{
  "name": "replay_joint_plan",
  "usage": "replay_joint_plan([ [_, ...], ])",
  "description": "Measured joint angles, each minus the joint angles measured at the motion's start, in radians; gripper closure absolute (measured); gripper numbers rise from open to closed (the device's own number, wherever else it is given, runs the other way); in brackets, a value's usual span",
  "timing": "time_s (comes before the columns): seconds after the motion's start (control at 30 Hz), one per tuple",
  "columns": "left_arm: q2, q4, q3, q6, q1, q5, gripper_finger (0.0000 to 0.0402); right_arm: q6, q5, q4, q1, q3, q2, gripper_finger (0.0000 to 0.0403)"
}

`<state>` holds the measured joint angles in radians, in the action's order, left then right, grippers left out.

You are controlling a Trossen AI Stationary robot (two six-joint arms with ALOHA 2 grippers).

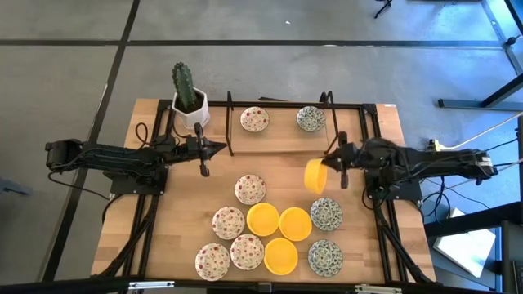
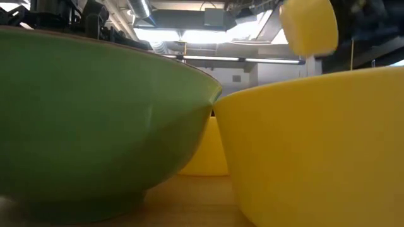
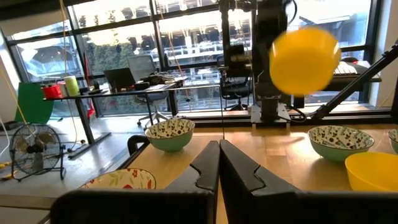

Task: Pick & Place Mini bowls
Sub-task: Put the yellow bowl on the shelf

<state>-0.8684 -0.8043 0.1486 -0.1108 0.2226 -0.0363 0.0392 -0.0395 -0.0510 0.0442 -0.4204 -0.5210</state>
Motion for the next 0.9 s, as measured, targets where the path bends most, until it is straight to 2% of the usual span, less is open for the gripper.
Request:
replay_joint_plan([
  [0.1,0.0,0.0,0.0,0.0,0.0,-0.01,0.0397,-0.024,-0.019,-0.116,0.016,-0.167,-0.082,0.0399],
  [0.27,0.0,0.0,0.0,-0.008,0.0,-0.026,0.0395,-0.096,-0.201,-0.388,0.064,-0.485,-0.325,0.04],
  [0.33,0.0,0.0,0.0,-0.008,0.0,-0.026,0.0394,-0.109,-0.239,-0.496,0.102,-0.608,-0.449,0.04],
  [0.57,0.0,0.0,0.0,-0.008,0.0,-0.026,0.0398,-0.192,-0.165,-0.872,0.252,-0.984,-0.883,0.04],
  [0.7,0.0,0.001,0.0,-0.008,0.0,-0.026,0.0396,-0.234,-0.13,-0.954,0.31,-1.121,-1.074,0.04],
  [0.77,0.0,0.001,0.0,-0.008,0.0,-0.026,0.0394,-0.258,-0.077,-0.958,0.328,-1.16,-1.157,0.0401],
  [0.9,0.0,0.001,0.0,-0.008,0.0,-0.026,0.0395,-0.281,-0.034,-0.969,0.355,-1.238,-1.257,0.0399],
])
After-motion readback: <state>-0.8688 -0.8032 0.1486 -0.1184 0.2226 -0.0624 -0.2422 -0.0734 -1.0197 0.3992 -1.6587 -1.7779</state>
